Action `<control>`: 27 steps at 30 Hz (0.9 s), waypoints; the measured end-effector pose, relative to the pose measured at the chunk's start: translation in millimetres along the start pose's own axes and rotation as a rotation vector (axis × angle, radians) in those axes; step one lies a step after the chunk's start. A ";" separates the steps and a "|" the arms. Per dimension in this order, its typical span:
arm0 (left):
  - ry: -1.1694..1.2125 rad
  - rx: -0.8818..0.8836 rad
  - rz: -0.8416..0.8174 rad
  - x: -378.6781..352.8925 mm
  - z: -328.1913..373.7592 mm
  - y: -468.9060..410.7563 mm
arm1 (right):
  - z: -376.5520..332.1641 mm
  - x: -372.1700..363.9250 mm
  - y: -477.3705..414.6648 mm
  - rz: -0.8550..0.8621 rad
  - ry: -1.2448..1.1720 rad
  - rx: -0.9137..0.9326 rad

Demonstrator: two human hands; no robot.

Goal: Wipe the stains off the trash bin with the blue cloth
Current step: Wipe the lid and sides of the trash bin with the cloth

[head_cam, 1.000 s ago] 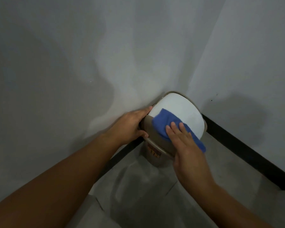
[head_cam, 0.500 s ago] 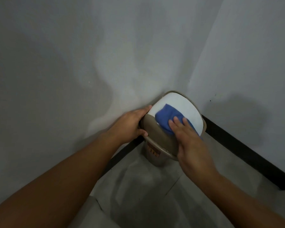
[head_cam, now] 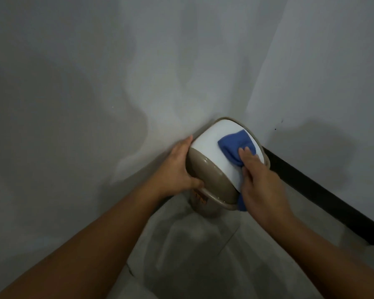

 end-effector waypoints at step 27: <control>0.173 0.104 0.501 -40.8 31.9 23.7 | 18.8 32.5 -66.9 0.065 0.165 0.052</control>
Point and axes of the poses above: each hand's wrist, its own y-axis away from the middle knuckle, its own x-axis out of the back of the hand, z = x × y, the point moved 10 cm from there along -y, towards the middle knuckle, and after that the axes turned 3 degrees about x, right-handed, at the moved point
